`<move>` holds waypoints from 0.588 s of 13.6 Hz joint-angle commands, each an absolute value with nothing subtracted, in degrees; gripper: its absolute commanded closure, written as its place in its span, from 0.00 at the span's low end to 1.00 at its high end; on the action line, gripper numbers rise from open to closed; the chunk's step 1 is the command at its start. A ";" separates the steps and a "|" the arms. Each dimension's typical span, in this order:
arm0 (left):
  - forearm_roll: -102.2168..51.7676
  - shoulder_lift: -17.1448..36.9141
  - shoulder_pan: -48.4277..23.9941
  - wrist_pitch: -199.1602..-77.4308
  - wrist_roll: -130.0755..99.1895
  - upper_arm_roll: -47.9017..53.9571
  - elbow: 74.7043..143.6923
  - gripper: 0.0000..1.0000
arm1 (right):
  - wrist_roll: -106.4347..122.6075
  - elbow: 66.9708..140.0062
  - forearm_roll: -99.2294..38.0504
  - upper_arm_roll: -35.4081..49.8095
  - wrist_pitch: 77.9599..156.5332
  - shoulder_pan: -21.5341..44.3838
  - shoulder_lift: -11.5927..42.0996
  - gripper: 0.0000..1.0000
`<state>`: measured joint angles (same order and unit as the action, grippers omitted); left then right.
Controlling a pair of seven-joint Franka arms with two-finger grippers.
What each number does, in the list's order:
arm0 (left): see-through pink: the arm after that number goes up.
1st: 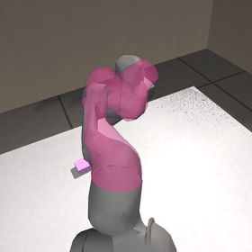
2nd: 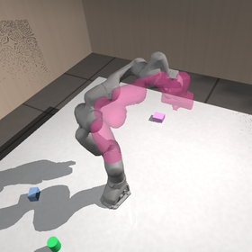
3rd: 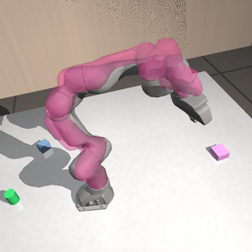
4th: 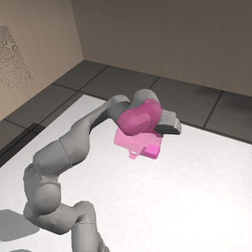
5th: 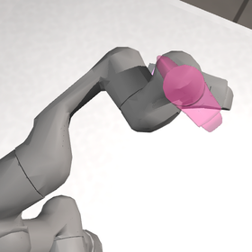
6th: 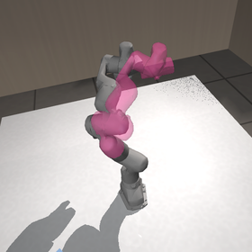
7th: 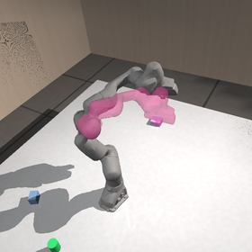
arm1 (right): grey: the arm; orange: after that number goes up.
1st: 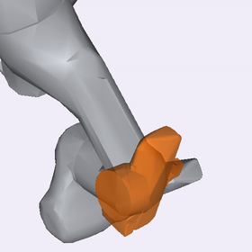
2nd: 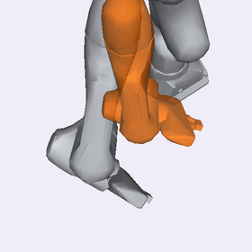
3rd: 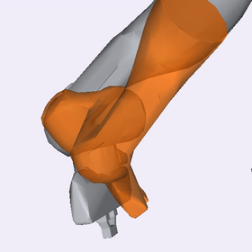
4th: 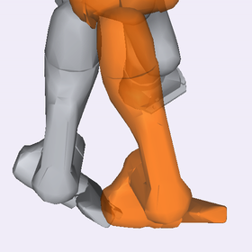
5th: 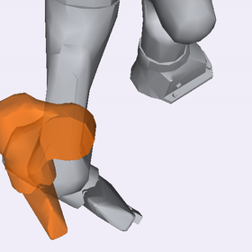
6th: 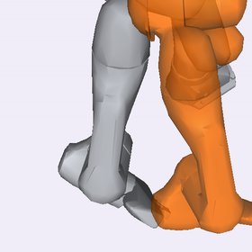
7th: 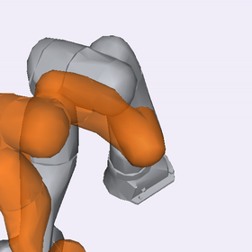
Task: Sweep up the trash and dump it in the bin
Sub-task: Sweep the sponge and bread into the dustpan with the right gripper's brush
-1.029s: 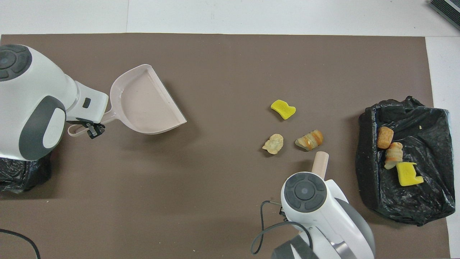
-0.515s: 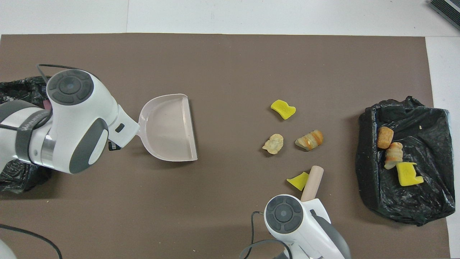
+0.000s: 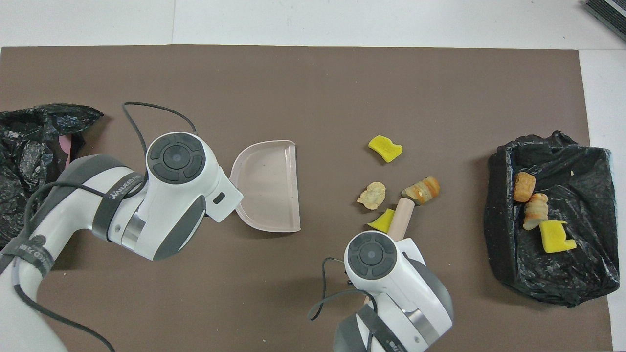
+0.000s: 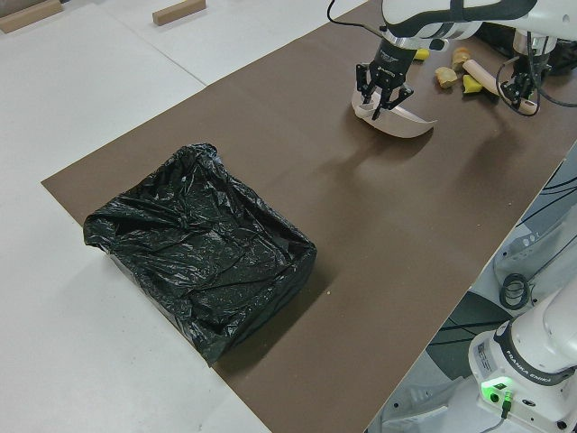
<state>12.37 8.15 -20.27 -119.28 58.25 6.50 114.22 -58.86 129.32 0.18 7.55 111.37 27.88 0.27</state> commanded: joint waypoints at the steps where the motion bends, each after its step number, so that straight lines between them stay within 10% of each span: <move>1: 13.45 7.38 -22.15 -121.55 55.82 5.71 116.19 1.00 | -54.24 122.09 -0.17 7.73 111.70 26.89 6.58 1.00; 8: 12.92 7.47 -23.72 -126.20 45.81 6.07 119.71 1.00 | -40.97 121.20 -1.32 8.44 112.41 30.31 6.51 1.00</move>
<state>12.37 8.08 -21.49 -123.27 50.32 6.60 117.64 -44.96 121.32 0.17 7.94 111.51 29.10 6.65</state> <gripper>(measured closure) 0.687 0.736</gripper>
